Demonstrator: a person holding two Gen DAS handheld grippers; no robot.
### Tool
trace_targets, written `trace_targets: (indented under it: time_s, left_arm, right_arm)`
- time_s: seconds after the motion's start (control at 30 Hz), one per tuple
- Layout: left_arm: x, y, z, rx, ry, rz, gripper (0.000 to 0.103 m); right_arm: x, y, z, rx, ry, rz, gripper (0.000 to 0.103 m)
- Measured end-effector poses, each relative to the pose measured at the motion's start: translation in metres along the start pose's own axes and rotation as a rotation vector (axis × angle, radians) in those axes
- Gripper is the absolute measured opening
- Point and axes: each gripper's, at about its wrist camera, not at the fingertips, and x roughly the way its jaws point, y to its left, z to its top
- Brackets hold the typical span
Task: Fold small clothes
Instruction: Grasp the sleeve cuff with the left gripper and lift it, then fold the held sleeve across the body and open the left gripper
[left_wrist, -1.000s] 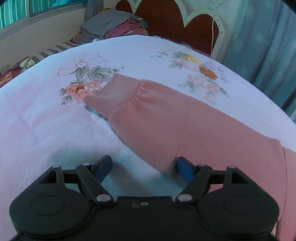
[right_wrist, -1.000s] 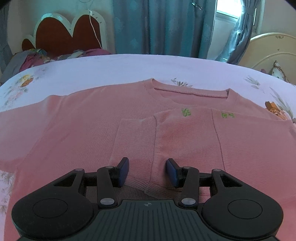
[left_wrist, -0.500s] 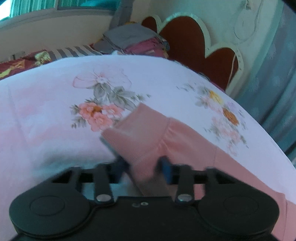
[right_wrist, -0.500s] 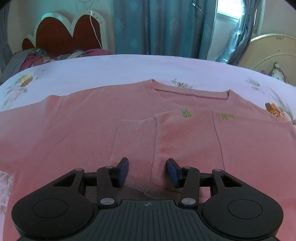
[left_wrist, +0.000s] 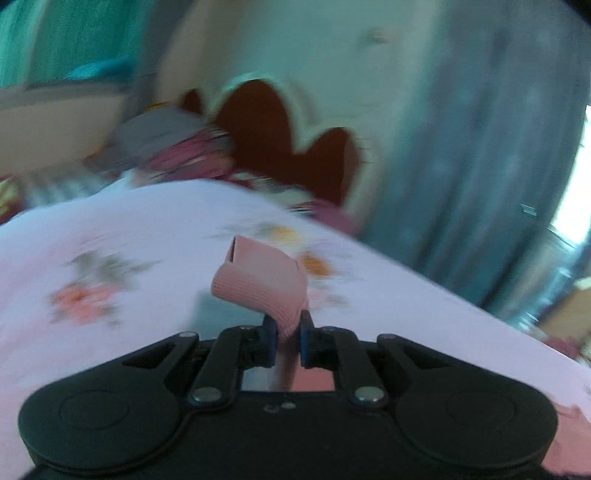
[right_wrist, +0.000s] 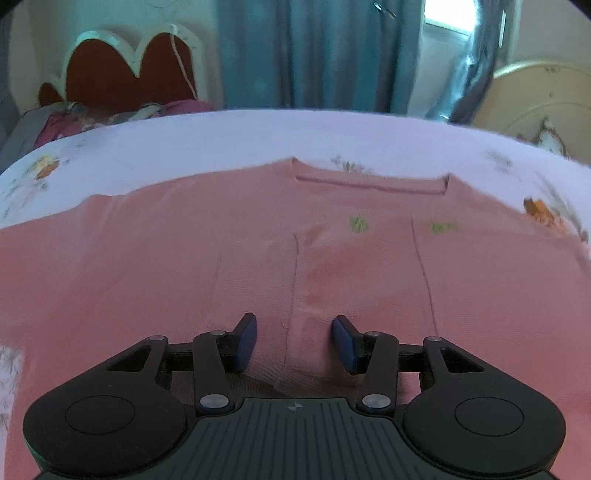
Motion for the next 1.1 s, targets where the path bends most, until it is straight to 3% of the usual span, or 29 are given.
trace_targets:
  time_s: [0.2,0.37,0.53,0.63,0.77,0.83,0.9,0.93,0.97,1.0,1.03,1.1]
  left_arm:
    - [-0.016,-0.111,-0.022,0.121,0.035,-0.243,0.011]
    - [-0.016,-0.213,-0.070,0.215,0.102,-0.409,0.011]
    - [-0.011,-0.297,-0.125,0.331,0.184,-0.521,0.010]
    - [-0.004,-0.324,-0.164,0.421,0.243,-0.516,0.012]
    - [0.006,-0.338,-0.201,0.563,0.333,-0.469,0.027]
    - [-0.003,-0.336,-0.211,0.601,0.333,-0.468,0.035]
    - [-0.012,-0.329,-0.212,0.628,0.293,-0.441,0.063]
    - [-0.016,-0.325,-0.210,0.634,0.264,-0.431,0.064]
    - [-0.020,-0.319,-0.208,0.639,0.241,-0.419,0.063]
    - [-0.023,-0.308,-0.204,0.641,0.227,-0.398,0.063]
    - [-0.023,-0.306,-0.198,0.641,0.215,-0.376,0.063]
    - [-0.025,-0.284,-0.188,0.635,0.189,-0.305,0.063]
  right_arm:
    - [-0.021,-0.028,-0.002,0.067,-0.052,0.052,0.046]
    - [-0.039,-0.066,-0.006,0.090,-0.073,0.059,0.046]
    - [-0.055,-0.113,-0.016,0.137,-0.086,0.044,0.046]
    - [-0.062,-0.140,-0.022,0.170,-0.082,0.053,0.046]
    - [-0.069,-0.160,-0.026,0.215,-0.080,0.102,0.046]
    - [-0.071,-0.162,-0.026,0.227,-0.080,0.135,0.046]
    - [-0.069,-0.158,-0.023,0.226,-0.078,0.163,0.047]
    - [-0.067,-0.155,-0.020,0.223,-0.073,0.180,0.052]
    - [-0.067,-0.150,-0.019,0.210,-0.074,0.188,0.072]
    - [-0.066,-0.146,-0.018,0.204,-0.080,0.192,0.081]
    - [-0.066,-0.143,-0.017,0.197,-0.084,0.208,0.085]
    - [-0.060,-0.136,-0.015,0.187,-0.066,0.233,0.085]
